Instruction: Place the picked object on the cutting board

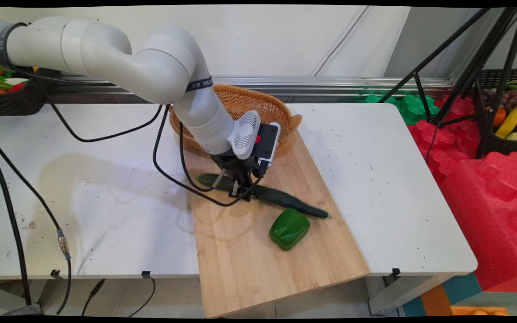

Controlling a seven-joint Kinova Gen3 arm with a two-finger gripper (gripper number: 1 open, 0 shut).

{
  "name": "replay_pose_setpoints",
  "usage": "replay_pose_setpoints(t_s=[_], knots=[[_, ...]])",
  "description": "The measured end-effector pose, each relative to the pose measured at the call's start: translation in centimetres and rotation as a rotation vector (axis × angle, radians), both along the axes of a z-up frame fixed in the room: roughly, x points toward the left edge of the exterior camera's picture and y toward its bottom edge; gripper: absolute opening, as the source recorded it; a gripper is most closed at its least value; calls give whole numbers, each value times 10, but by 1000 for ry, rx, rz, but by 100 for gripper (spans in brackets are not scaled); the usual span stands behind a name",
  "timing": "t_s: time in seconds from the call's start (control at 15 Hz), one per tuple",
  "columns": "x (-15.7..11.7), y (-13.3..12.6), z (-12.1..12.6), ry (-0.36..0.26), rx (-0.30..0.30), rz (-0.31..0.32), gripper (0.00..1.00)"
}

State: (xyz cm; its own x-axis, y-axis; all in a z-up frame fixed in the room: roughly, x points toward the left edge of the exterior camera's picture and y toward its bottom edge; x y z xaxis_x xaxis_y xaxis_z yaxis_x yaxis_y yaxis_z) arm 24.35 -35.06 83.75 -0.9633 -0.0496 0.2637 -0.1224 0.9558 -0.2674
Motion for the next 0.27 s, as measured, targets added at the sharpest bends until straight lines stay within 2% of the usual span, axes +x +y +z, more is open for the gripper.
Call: replay_pose_setpoints(t_s=[0.27], knots=[[3, 3, 0, 0, 10, 7, 100]])
